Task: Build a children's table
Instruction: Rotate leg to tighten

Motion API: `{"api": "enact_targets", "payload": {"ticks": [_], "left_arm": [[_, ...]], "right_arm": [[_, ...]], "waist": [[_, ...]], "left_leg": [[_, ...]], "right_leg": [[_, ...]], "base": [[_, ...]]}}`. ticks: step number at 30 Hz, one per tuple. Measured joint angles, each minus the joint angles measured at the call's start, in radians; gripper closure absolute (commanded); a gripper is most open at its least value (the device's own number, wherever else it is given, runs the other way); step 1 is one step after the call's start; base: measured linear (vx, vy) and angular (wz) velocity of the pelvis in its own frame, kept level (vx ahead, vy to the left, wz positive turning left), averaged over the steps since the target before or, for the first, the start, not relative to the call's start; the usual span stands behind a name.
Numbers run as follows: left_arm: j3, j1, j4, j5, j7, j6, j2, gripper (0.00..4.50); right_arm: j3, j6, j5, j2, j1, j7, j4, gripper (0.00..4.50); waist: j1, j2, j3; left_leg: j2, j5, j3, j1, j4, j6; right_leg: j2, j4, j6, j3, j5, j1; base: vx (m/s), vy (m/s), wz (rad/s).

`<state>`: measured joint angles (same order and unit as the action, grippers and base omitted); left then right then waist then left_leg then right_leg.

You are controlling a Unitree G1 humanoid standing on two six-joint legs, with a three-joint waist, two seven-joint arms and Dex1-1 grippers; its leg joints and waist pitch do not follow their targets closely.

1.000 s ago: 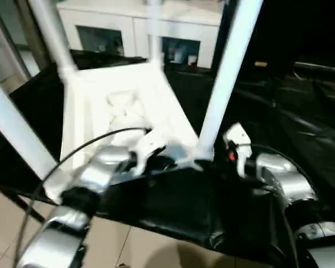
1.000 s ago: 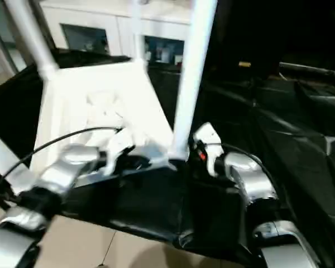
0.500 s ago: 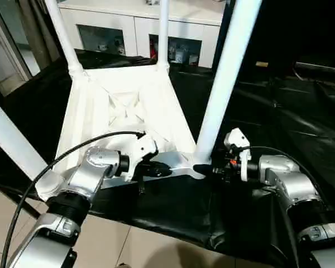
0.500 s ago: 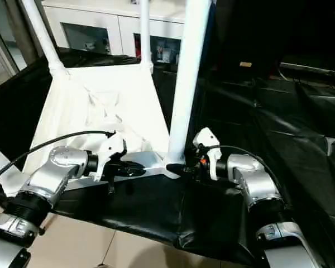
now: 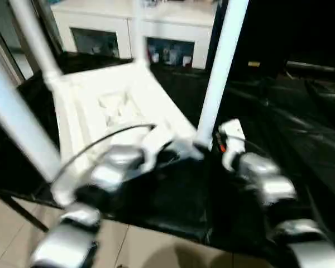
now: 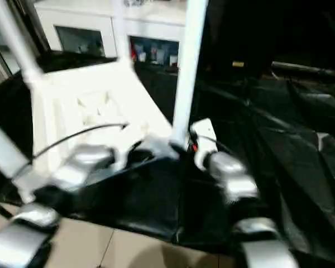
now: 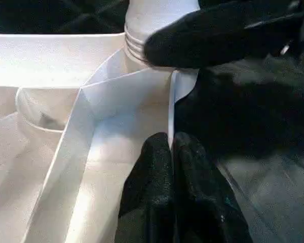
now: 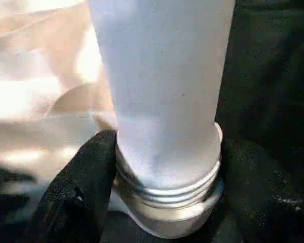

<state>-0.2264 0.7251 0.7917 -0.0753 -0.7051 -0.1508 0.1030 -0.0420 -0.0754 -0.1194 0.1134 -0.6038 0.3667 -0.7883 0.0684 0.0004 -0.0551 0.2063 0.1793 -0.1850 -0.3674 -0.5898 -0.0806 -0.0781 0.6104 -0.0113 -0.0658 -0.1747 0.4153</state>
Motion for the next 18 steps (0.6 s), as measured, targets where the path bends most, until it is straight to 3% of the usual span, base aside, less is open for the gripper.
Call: {"api": "enact_targets", "payload": {"ticks": [7,9,10,14,18], "left_arm": [[0.003,0.015,0.022,-0.007,0.008,0.012,-0.005,4.5],[0.004,0.015,0.021,-0.005,-0.013,0.012,0.003,4.5],[0.004,0.015,0.02,-0.004,-0.023,0.012,0.007,4.5],[0.003,0.003,0.005,0.006,-0.074,0.018,0.036,4.5],[-0.005,-0.042,-0.058,0.031,-0.214,0.034,0.105,4.5]], "right_arm": [[0.007,0.04,0.027,-0.04,-0.013,-0.066,-0.021,1.77],[0.007,0.048,0.026,-0.037,-0.009,-0.043,-0.021,1.08],[0.007,0.049,0.024,-0.032,-0.008,-0.026,-0.021,1.08],[0.011,0.057,0.0,-0.002,0.011,0.097,-0.01,0.72],[0.084,0.038,-0.009,0.115,0.037,0.383,0.046,0.33]], "waist": [[-0.004,0.0,0.0],[-0.005,0.0,0.0],[-0.006,0.0,0.0],[-0.007,0.0,0.0],[-0.002,0.0,0.0]], "left_leg": [[0.0,0.0,0.0,-0.001,0.0,0.0],[0.0,0.0,0.0,-0.001,0.001,0.0],[0.0,0.0,0.0,-0.001,0.001,0.0],[0.0,0.0,0.0,-0.001,0.001,0.0],[0.0,0.0,0.001,-0.001,0.001,0.0]], "right_leg": [[0.0,-0.001,-0.003,0.0,0.002,0.0],[0.0,-0.001,-0.003,0.0,0.002,0.0],[0.0,-0.001,-0.003,0.0,0.002,0.0],[0.0,0.0,-0.003,-0.001,0.002,0.0],[0.0,0.0,-0.003,-0.001,0.002,0.0]], "base": [[0.0,0.0,0.0],[0.0,0.0,0.0],[0.0,0.0,0.0],[0.0,0.0,0.0],[0.0,0.0,0.0]]}}
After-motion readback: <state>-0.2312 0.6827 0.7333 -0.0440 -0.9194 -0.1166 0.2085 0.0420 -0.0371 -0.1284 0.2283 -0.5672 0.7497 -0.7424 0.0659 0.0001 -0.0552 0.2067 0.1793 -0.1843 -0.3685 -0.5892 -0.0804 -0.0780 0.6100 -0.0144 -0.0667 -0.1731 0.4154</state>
